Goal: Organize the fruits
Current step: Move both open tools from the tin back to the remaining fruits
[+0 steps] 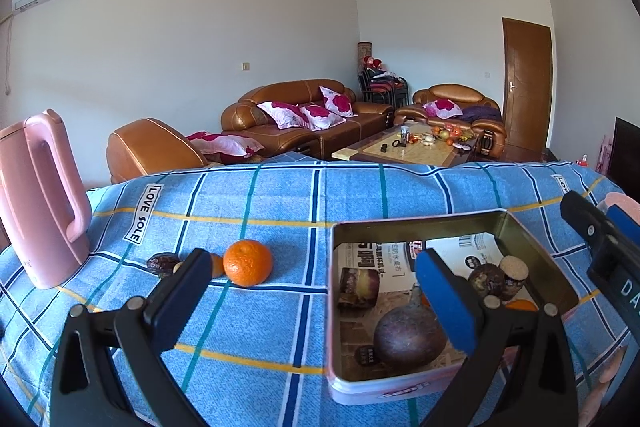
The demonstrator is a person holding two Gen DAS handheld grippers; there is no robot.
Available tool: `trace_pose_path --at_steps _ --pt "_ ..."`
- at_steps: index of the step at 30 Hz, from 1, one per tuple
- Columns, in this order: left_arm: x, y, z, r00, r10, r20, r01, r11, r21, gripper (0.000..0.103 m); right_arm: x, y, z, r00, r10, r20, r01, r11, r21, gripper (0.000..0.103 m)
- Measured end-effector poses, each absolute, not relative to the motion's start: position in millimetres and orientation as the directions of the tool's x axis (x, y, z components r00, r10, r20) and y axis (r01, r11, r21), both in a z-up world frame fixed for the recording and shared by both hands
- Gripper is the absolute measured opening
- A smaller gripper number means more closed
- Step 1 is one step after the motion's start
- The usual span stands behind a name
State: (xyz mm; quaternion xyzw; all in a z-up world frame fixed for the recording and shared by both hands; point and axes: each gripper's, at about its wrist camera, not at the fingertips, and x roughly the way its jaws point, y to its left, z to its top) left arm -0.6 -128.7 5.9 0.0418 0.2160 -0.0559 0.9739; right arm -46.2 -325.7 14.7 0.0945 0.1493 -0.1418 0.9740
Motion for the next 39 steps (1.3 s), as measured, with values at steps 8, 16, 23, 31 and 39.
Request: trace_pose_path --at_steps 8,16,23,31,39 --pt "5 -106 5 0.895 -0.063 -0.441 0.105 0.992 0.071 0.103 -49 -301 15 0.916 -0.240 -0.322 0.290 0.950 0.116 0.080" --pt "12 -78 3 0.893 -0.036 -0.448 0.082 0.993 0.083 0.103 -43 -271 14 0.920 -0.199 -0.337 0.254 0.959 0.128 0.080" --pt "22 -49 1 0.883 -0.010 -0.469 0.047 0.997 0.067 0.103 -34 -239 13 0.925 -0.163 -0.344 0.214 0.970 0.117 0.080" --pt "39 -8 -4 0.862 0.054 -0.504 -0.024 0.998 0.065 0.103 -21 -205 12 0.928 -0.115 -0.354 0.165 0.980 0.114 0.080" --pt "65 54 -18 0.790 0.137 -0.598 -0.155 0.988 0.022 0.103 -7 -168 10 0.926 -0.076 -0.369 0.107 0.992 0.063 0.080"
